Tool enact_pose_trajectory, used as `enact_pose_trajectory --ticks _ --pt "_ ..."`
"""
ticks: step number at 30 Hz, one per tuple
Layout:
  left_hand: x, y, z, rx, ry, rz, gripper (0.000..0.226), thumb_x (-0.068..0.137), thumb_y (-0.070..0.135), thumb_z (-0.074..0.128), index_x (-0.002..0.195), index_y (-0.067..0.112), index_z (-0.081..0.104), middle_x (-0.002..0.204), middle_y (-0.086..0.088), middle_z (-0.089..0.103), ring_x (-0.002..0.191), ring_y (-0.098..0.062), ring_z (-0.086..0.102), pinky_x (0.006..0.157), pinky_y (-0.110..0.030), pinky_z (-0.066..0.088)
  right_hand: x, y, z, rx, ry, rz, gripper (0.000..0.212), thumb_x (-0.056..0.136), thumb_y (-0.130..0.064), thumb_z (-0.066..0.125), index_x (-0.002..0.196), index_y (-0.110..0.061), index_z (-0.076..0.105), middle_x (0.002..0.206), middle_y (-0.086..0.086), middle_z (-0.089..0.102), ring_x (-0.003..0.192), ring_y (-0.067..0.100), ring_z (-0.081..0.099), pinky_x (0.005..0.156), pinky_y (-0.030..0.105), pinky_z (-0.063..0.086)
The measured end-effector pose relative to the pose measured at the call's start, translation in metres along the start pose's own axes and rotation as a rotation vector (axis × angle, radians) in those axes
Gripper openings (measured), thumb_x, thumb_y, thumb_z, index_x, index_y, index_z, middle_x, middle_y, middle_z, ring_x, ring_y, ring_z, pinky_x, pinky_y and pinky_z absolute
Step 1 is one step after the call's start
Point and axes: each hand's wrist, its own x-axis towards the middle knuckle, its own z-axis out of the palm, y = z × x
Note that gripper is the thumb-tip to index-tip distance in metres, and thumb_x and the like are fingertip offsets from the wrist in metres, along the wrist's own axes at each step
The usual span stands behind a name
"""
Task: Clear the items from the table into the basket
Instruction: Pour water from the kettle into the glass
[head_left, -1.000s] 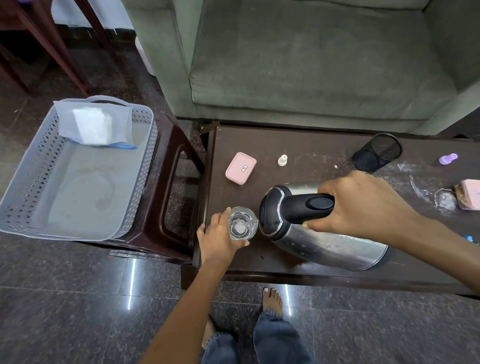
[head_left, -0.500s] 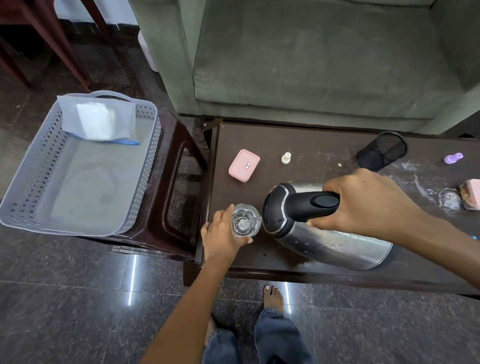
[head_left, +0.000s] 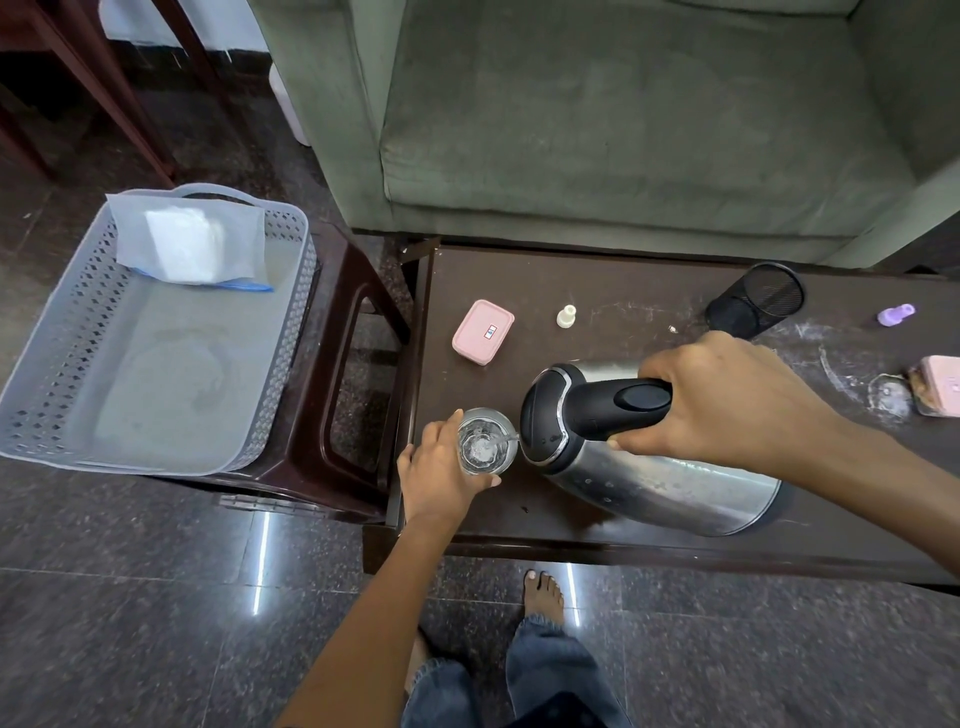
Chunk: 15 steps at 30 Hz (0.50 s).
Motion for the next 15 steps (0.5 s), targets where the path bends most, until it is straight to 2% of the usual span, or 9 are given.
enact_pose_trajectory --ticks 9,15 --pt "0.0002 0.0 -0.0001 0.008 -0.005 0.002 0.098 0.06 0.045 0.08 0.141 0.025 0.031 0.135 0.005 0.046 0.124 -0.012 0.047 0.11 -0.041 0.026 0.0003 -0.0001 -0.0032 0.014 0.006 0.006 0.044 0.058 -0.047 0.067 0.046 -0.02 0.035 0.045 -0.004 0.039 0.05 0.024 0.04 0.044 0.024 0.022" --pt "-0.0005 -0.001 0.0008 0.001 0.003 0.002 0.098 0.059 0.046 0.08 0.142 0.025 0.031 0.135 0.006 0.046 0.123 -0.012 0.048 0.11 -0.041 0.026 0.0009 0.0002 -0.003 0.003 -0.003 0.03 0.041 0.057 -0.049 0.066 0.048 -0.017 0.041 0.044 -0.005 0.04 0.046 0.011 0.038 0.044 0.024 0.023"
